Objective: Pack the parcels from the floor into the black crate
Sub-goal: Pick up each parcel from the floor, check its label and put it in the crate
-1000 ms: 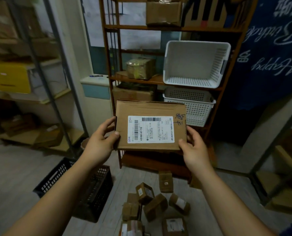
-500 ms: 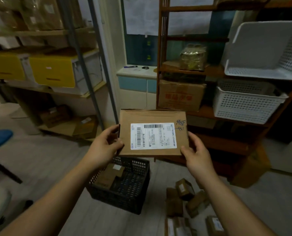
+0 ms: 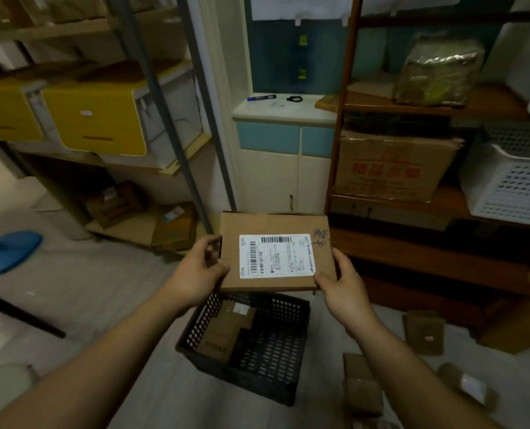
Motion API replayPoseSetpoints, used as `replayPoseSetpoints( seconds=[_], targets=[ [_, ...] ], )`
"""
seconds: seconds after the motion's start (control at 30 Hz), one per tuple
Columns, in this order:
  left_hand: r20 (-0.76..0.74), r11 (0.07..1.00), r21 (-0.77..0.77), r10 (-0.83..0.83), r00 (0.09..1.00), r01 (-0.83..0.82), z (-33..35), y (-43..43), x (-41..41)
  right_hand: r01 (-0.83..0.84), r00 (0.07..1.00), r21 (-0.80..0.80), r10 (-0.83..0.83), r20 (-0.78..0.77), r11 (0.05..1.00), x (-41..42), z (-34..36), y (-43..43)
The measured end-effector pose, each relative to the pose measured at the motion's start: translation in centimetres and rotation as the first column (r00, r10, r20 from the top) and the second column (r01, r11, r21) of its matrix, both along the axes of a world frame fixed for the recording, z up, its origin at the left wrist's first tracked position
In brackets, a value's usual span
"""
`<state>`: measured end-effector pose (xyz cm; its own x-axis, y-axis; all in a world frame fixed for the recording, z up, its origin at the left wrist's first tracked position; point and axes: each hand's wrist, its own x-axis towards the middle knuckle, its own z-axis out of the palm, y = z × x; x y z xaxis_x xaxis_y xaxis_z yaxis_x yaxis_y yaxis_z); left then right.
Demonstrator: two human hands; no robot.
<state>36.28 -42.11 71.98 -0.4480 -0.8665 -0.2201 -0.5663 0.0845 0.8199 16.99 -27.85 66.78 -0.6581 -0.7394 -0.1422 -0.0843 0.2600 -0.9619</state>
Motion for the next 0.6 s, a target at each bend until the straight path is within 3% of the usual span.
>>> replayPoseSetpoints(
  seconds=[0.3,0.6],
  targets=[
    [0.103,0.972,0.078,-0.230,0.968,0.223,-3.5,-11.8,-0.2,0.132,0.990,0.131,-0.124,-0.070,0.982,2.3,-4.2,-9.1],
    [0.078,0.828,0.114,-0.559,0.826,0.549,-10.5,-22.3,2.6,0.268,0.961,0.219,-0.246,-0.125,0.938,11.0,-10.6,-15.7]
  ],
)
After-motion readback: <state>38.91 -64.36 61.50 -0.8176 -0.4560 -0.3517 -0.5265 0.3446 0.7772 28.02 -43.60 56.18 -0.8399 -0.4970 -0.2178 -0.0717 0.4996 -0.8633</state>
